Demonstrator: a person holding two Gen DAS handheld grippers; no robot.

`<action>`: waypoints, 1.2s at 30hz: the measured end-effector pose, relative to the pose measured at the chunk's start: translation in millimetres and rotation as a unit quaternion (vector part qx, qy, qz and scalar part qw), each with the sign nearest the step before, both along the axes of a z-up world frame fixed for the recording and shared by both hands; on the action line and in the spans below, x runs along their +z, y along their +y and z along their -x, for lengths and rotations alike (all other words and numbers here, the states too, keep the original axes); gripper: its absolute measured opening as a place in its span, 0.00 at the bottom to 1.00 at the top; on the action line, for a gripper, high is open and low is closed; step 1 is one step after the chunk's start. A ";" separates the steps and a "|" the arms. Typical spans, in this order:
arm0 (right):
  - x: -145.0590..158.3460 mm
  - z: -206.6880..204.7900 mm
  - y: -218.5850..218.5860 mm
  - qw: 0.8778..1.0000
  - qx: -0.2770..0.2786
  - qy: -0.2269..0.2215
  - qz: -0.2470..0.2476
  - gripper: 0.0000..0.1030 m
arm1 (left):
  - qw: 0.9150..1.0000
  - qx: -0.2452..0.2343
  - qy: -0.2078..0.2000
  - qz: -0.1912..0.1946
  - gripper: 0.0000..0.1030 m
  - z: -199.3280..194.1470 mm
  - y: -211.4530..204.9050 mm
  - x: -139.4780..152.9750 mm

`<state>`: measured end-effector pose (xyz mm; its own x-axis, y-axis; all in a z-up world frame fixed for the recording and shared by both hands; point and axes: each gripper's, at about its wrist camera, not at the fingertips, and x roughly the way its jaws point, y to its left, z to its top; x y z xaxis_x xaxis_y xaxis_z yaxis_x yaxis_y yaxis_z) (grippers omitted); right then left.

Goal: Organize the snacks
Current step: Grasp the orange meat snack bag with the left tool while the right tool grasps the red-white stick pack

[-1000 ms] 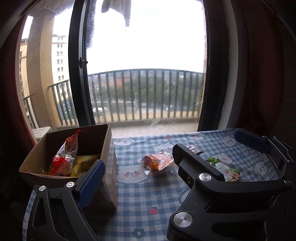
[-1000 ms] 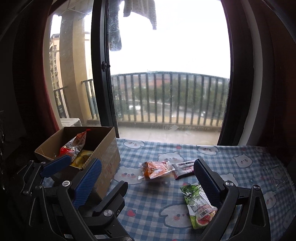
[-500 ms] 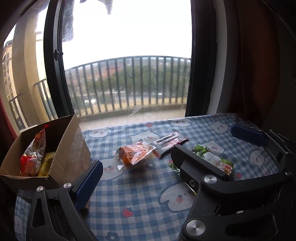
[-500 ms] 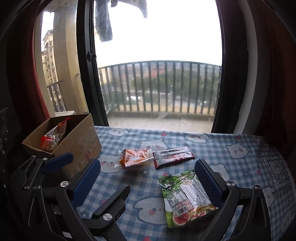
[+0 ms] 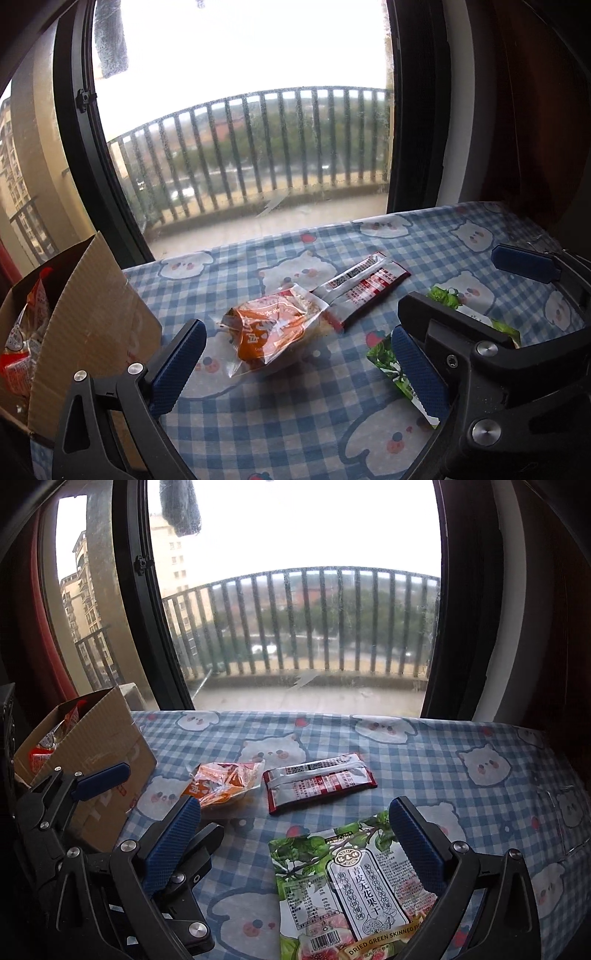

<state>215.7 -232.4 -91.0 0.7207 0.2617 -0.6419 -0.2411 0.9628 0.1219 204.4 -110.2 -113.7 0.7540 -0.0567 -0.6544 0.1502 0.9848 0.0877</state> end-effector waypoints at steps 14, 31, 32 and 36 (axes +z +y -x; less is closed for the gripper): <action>-28.5 -81.0 9.2 0.999 -0.018 0.040 -0.011 1.00 | 0.994 0.088 0.061 0.030 0.96 -86.6 14.1 -37.7; -85.8 -110.4 2.1 0.993 -0.028 0.116 -0.020 1.00 | 0.983 0.125 0.129 0.042 0.91 -111.4 27.4 -100.8; -86.4 -110.5 2.4 0.993 -0.027 0.115 -0.019 1.00 | 0.983 0.126 0.125 0.043 0.92 -110.3 27.7 -101.1; -88.2 -110.5 2.9 0.992 -0.028 0.119 -0.016 1.00 | 0.987 0.117 0.106 0.016 0.89 -105.1 18.9 -100.4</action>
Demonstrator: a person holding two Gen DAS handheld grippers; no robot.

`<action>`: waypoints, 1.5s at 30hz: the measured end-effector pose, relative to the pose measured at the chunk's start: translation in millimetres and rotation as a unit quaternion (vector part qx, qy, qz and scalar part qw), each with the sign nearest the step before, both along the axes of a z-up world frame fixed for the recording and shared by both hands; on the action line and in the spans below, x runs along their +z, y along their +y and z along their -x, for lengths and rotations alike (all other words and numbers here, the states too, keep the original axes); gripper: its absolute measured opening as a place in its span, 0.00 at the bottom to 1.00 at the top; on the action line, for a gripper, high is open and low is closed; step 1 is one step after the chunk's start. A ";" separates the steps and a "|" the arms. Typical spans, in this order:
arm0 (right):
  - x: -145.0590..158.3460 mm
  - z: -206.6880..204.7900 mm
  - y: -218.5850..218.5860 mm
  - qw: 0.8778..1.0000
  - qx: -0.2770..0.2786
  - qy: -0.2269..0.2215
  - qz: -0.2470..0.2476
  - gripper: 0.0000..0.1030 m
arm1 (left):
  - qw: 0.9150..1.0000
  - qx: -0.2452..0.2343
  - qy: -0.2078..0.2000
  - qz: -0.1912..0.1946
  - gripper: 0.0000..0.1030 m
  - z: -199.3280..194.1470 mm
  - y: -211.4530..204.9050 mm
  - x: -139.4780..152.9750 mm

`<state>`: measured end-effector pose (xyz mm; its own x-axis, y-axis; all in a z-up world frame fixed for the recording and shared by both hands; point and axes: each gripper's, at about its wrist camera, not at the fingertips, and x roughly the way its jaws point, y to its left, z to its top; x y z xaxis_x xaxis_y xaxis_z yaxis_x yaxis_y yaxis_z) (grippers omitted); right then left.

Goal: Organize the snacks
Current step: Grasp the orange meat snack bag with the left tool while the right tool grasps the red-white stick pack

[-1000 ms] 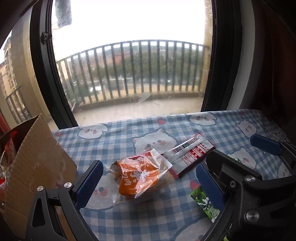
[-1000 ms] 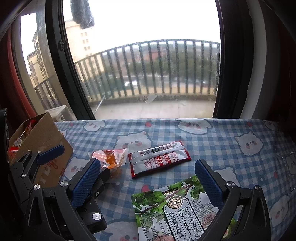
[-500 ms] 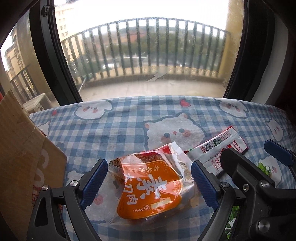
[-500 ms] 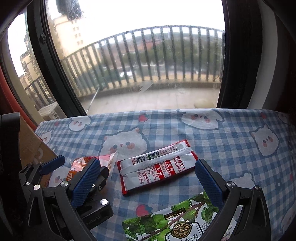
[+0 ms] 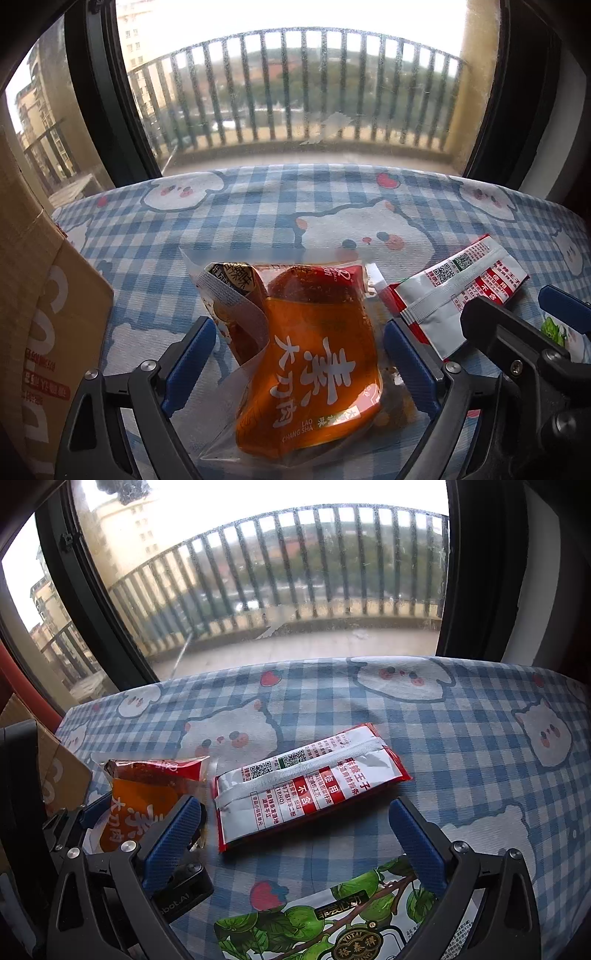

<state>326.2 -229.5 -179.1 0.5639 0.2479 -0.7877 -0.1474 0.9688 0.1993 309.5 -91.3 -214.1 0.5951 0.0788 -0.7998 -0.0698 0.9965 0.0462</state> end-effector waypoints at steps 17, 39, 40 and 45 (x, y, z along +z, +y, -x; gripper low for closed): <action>-14.4 -32.6 36.1 0.997 -0.057 0.031 0.047 1.00 | 0.999 -0.035 -0.020 -0.031 0.72 3.1 17.4 5.4; -12.5 -4.7 88.5 0.992 0.050 -0.028 0.115 0.73 | 0.999 -0.046 -0.007 0.007 0.72 23.7 39.7 4.6; -12.8 -6.0 86.3 0.991 0.047 -0.029 0.121 0.70 | 0.999 -0.047 -0.007 0.008 0.72 23.8 40.1 4.5; -9.5 -6.2 76.3 0.992 0.035 -0.028 0.118 0.59 | 0.999 -0.048 -0.008 0.007 0.72 24.1 40.7 4.7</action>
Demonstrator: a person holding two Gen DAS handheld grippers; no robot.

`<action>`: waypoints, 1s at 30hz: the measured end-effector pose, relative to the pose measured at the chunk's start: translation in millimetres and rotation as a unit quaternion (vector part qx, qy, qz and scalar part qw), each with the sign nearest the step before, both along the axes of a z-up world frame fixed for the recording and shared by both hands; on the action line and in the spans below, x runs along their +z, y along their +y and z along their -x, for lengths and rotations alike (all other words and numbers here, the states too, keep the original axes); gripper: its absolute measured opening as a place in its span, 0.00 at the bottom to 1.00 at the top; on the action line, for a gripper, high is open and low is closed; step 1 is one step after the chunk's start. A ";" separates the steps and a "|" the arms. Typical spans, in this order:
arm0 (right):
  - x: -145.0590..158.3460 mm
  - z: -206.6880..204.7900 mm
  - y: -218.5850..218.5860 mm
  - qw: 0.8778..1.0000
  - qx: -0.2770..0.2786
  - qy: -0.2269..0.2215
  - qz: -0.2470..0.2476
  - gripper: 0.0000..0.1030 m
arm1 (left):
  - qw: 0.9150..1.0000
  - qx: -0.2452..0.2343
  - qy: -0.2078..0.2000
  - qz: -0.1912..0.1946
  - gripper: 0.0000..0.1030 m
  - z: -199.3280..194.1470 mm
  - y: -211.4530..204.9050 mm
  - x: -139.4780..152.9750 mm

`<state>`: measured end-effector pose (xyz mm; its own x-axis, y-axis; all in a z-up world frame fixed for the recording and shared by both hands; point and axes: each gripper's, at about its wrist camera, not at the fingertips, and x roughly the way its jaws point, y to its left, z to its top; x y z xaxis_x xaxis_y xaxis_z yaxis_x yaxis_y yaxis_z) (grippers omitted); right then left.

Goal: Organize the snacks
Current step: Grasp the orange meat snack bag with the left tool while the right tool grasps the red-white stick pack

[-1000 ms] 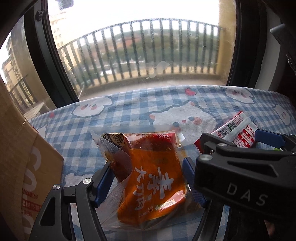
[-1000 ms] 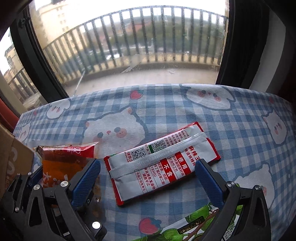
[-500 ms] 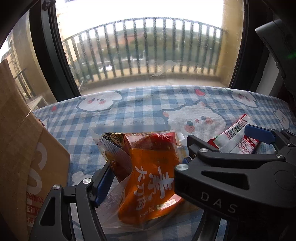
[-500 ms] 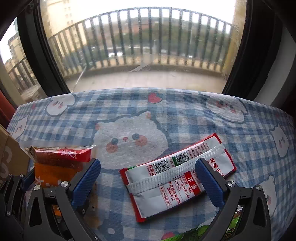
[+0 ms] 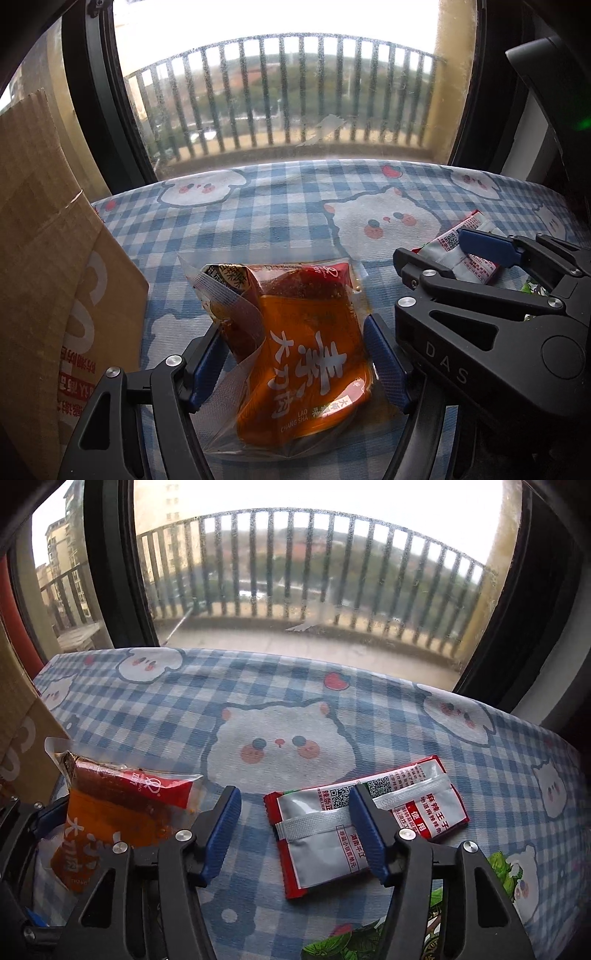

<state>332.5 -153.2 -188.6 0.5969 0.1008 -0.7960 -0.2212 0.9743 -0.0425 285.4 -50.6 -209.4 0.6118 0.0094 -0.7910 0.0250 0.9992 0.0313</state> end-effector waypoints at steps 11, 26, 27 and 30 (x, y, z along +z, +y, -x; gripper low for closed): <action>2.5 -2.5 -47.4 0.992 -0.116 0.024 -0.033 0.88 | 1.000 -0.015 0.001 -0.011 0.69 -7.2 -19.0 3.9; -14.0 -44.8 -14.0 0.995 -0.093 0.041 -0.025 0.93 | 0.999 0.031 0.005 0.012 0.69 -28.2 -2.1 2.8; -14.1 -47.0 -11.9 0.995 -0.091 0.041 -0.024 0.91 | 0.999 0.034 0.005 0.014 0.69 -27.2 -0.3 3.1; -12.8 -51.7 -2.7 0.996 -0.079 0.037 -0.021 0.85 | 0.999 0.032 0.005 0.018 0.69 -27.0 2.6 2.3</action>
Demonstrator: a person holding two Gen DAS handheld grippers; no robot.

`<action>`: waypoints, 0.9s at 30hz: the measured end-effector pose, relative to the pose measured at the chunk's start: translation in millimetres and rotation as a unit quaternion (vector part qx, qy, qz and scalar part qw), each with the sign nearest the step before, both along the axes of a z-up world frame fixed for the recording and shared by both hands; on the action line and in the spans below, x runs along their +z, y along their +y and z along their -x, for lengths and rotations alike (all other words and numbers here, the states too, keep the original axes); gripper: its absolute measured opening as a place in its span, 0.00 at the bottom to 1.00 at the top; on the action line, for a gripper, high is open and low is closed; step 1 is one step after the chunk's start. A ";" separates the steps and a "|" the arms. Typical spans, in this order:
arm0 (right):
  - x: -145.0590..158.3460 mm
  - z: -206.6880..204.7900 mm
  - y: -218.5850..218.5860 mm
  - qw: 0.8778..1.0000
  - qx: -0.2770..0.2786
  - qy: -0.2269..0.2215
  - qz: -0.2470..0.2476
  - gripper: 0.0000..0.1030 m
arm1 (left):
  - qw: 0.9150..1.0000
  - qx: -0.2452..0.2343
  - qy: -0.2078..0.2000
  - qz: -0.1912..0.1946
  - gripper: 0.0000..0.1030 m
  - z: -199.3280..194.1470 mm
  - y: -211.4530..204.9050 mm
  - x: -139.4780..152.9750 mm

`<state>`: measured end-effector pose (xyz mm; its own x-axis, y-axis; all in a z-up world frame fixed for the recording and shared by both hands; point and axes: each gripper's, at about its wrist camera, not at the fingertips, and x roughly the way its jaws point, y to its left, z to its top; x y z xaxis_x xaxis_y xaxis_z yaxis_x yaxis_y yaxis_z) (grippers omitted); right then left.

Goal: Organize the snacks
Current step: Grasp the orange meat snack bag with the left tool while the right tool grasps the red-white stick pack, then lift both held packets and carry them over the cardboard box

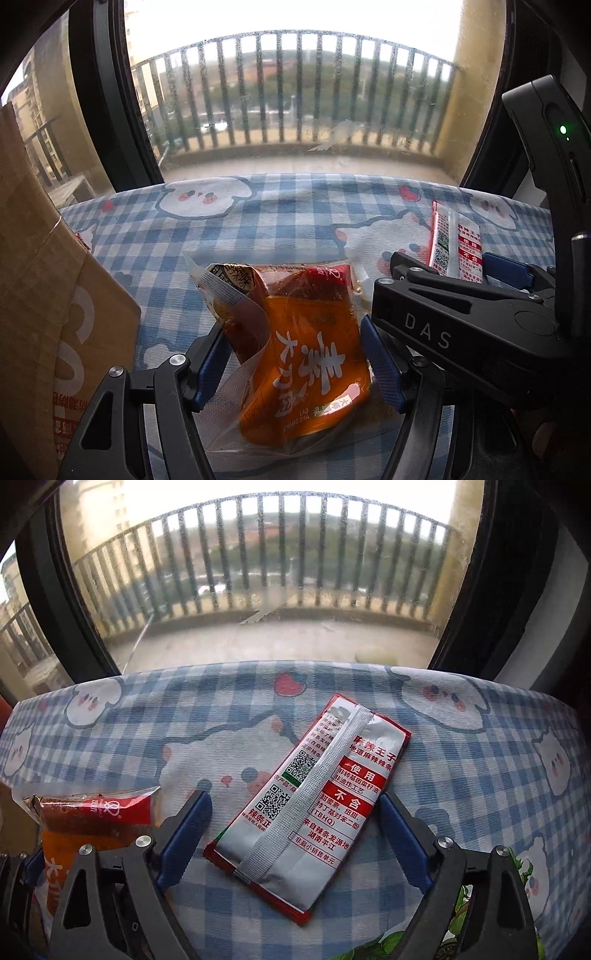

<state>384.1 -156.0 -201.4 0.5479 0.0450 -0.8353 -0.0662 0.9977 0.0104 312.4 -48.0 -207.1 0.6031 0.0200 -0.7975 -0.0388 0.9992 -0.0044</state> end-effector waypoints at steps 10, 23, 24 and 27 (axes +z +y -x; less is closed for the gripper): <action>3.7 7.4 11.0 0.999 0.026 -0.022 -0.005 0.53 | 1.000 -0.006 -0.007 -0.009 0.68 2.8 -2.4 -0.1; 9.6 59.0 11.4 0.998 0.048 -0.018 -0.023 0.48 | 1.000 -0.027 0.004 0.007 0.65 20.8 -5.5 1.9; 8.9 57.0 6.5 0.998 0.049 -0.016 -0.027 0.47 | 1.000 -0.030 0.004 0.009 0.65 24.3 -6.2 1.7; 9.5 67.6 1.7 0.998 0.050 -0.014 -0.036 0.47 | 0.999 -0.035 0.004 0.014 0.64 34.6 -7.8 2.2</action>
